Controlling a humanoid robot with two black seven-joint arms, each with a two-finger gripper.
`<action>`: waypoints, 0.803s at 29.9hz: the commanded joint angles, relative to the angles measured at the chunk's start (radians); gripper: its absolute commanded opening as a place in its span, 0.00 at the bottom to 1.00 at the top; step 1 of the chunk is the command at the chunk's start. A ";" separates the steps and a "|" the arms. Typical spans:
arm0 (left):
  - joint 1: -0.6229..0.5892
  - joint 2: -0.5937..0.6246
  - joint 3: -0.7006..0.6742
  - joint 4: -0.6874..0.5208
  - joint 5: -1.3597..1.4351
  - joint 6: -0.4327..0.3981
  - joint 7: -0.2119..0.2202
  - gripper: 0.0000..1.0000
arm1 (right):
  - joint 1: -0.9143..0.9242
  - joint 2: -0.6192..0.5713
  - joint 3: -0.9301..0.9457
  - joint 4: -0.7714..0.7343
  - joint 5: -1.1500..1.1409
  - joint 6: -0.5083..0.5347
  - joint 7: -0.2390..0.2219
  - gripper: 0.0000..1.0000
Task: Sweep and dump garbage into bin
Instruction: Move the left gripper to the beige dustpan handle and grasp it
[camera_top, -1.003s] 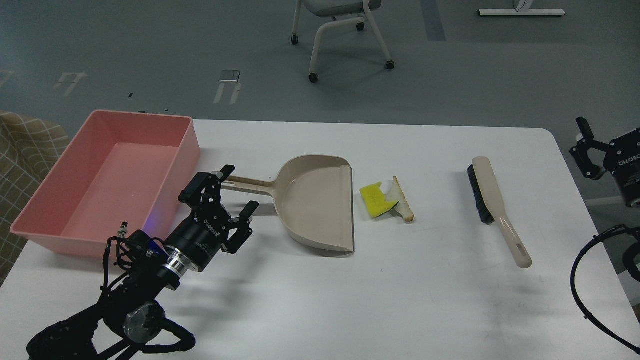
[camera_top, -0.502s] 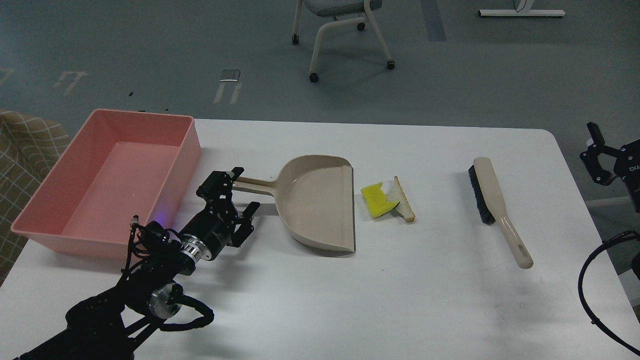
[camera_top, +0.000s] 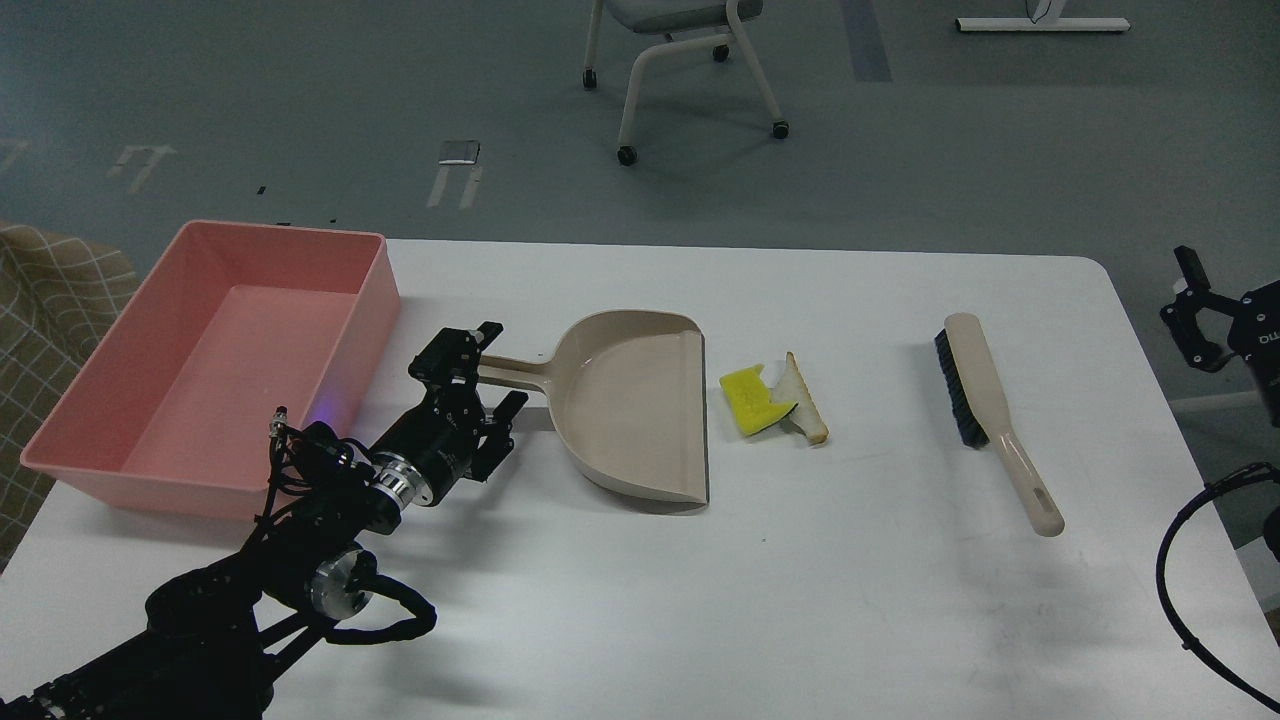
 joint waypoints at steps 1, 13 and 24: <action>-0.001 0.002 0.000 0.000 0.000 0.000 -0.001 0.81 | 0.000 0.008 -0.002 0.000 0.000 0.000 0.000 1.00; 0.000 0.008 0.000 0.002 0.000 0.000 -0.001 0.67 | -0.001 0.009 -0.003 -0.005 0.000 0.000 0.000 1.00; -0.011 0.001 -0.001 0.069 0.000 -0.002 0.007 0.72 | -0.017 0.009 -0.003 0.000 0.000 0.000 0.000 1.00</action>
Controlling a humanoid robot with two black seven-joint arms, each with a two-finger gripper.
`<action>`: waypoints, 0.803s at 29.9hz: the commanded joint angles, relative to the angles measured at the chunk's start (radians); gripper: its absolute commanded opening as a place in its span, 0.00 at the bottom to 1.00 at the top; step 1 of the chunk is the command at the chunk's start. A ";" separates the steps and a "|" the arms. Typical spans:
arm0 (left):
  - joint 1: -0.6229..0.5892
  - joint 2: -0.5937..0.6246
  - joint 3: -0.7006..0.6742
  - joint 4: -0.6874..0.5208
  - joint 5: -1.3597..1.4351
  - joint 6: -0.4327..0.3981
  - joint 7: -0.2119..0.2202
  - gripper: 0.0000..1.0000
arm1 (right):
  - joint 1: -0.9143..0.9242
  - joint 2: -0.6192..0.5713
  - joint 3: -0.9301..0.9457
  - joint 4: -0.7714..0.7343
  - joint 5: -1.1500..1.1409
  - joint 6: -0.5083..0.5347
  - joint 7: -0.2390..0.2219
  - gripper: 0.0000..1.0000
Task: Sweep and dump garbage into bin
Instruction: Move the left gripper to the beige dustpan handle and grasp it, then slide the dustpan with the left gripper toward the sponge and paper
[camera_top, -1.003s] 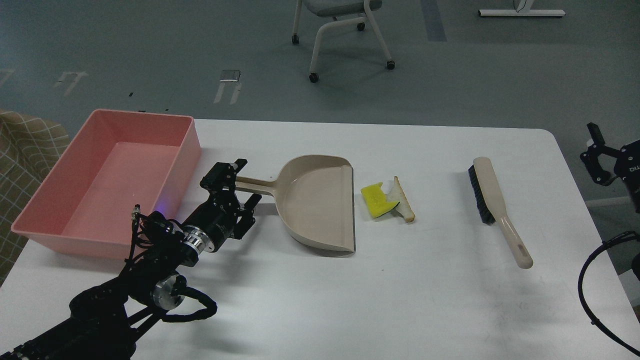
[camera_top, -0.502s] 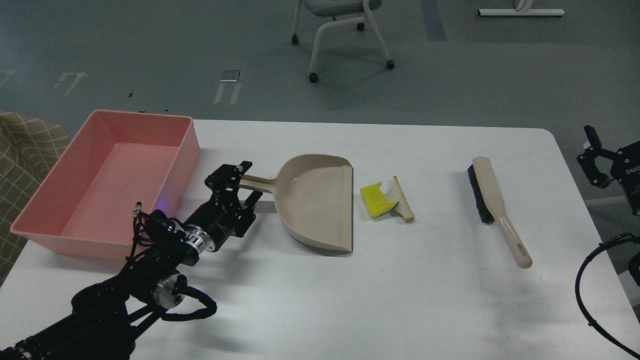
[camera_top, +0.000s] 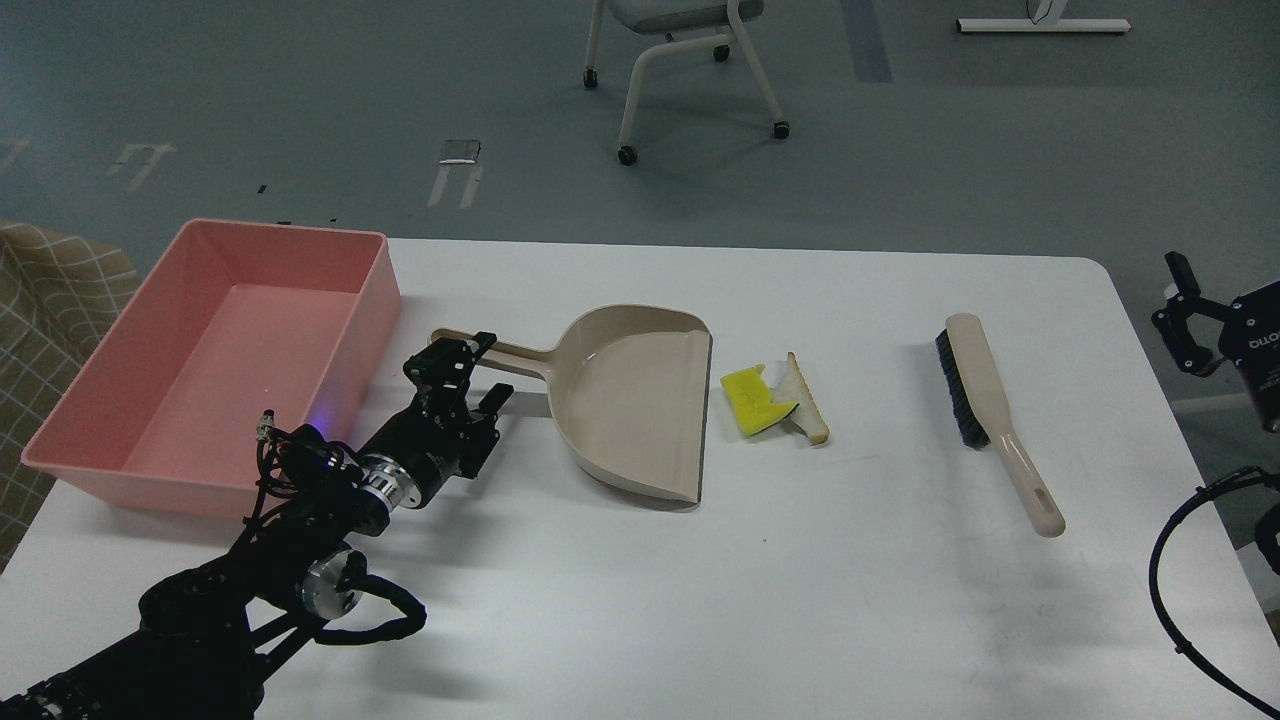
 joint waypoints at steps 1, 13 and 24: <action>-0.013 -0.005 -0.002 -0.004 0.000 -0.001 0.001 0.72 | -0.003 0.000 0.001 0.000 0.000 0.000 0.000 1.00; -0.031 -0.007 0.000 0.007 0.000 -0.001 -0.007 0.71 | -0.009 0.000 0.003 0.002 0.002 0.000 0.000 1.00; -0.045 -0.008 0.000 0.007 0.000 0.001 -0.014 0.52 | -0.009 0.009 0.003 0.002 0.002 0.000 0.000 1.00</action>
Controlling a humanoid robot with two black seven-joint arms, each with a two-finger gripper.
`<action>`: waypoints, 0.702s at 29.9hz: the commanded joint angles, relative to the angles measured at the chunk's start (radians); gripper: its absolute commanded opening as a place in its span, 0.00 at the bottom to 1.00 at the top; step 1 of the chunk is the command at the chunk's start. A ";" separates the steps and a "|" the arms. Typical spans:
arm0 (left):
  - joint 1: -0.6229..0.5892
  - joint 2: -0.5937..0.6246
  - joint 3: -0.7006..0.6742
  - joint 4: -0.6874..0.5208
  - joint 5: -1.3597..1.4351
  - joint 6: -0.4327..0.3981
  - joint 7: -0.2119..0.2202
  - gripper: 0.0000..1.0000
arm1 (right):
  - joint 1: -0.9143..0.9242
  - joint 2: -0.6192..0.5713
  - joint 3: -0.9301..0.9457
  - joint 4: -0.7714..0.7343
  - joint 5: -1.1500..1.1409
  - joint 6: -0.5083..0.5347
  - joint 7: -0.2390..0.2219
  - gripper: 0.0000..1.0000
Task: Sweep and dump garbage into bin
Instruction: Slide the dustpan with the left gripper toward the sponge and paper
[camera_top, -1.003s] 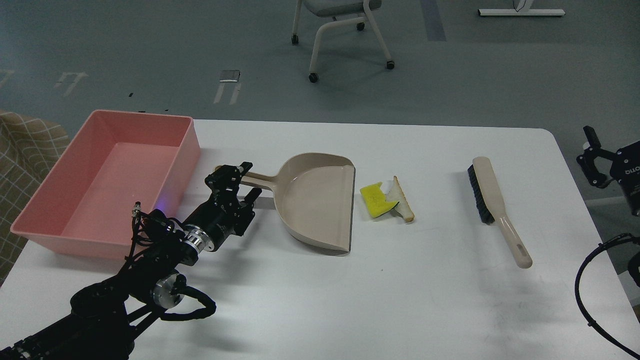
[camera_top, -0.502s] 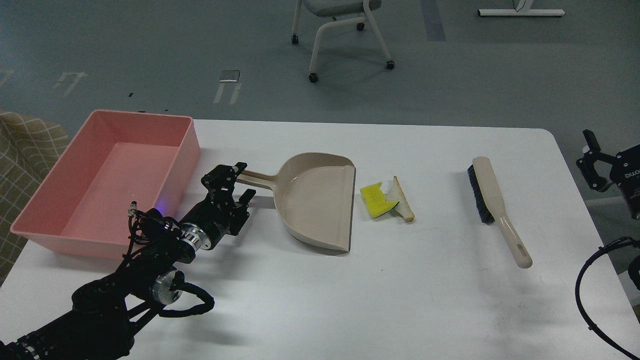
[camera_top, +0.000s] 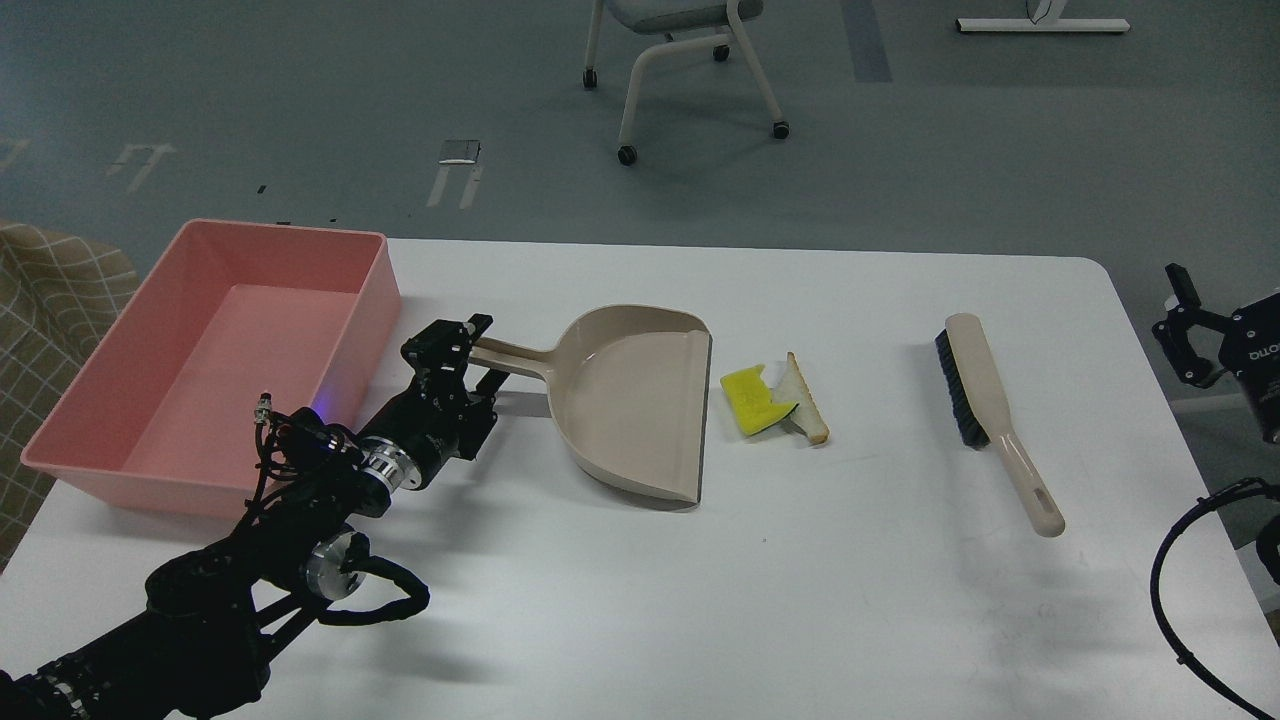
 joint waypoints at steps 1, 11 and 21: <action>-0.003 0.000 0.000 -0.002 0.000 0.000 -0.002 0.50 | 0.002 0.005 0.000 0.000 0.000 0.000 0.000 1.00; 0.002 -0.002 0.000 -0.022 0.027 0.002 -0.004 0.49 | 0.000 0.005 0.000 0.000 0.000 0.000 0.000 1.00; -0.006 0.003 0.000 -0.025 0.066 0.005 -0.004 0.41 | -0.008 0.005 0.001 0.003 0.000 0.000 0.000 1.00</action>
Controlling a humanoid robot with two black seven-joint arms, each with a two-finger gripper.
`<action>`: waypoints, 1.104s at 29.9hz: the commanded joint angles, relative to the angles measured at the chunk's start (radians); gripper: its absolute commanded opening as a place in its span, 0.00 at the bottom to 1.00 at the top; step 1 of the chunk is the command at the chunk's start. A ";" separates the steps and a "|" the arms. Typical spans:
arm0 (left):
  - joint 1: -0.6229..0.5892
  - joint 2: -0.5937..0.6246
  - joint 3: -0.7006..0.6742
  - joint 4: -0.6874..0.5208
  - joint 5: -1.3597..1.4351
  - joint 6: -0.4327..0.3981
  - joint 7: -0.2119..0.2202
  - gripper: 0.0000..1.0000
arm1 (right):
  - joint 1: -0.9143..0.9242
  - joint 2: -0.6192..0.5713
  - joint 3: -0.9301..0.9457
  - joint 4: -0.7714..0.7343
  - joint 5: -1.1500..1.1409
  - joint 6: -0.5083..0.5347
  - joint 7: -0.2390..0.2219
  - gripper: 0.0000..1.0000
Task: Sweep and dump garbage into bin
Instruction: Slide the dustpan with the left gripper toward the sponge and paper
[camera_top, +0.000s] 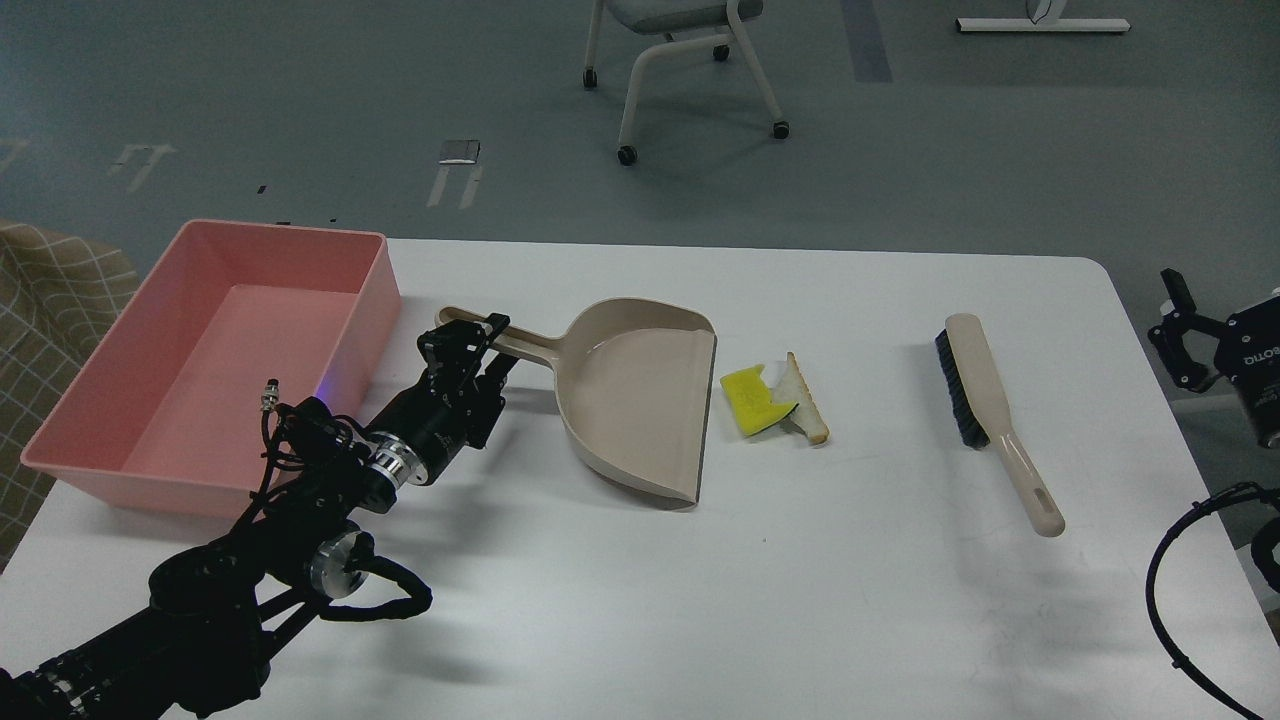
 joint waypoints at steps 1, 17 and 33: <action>-0.002 -0.002 0.000 0.000 0.000 0.000 0.000 0.39 | 0.000 0.000 0.001 0.002 0.000 0.000 0.000 1.00; -0.004 0.002 0.021 0.012 0.002 -0.005 -0.017 0.20 | -0.013 0.000 0.001 0.009 0.000 0.000 0.000 1.00; -0.022 0.008 0.021 0.017 0.000 -0.003 -0.014 0.28 | -0.026 0.000 0.001 0.021 0.000 0.000 0.000 1.00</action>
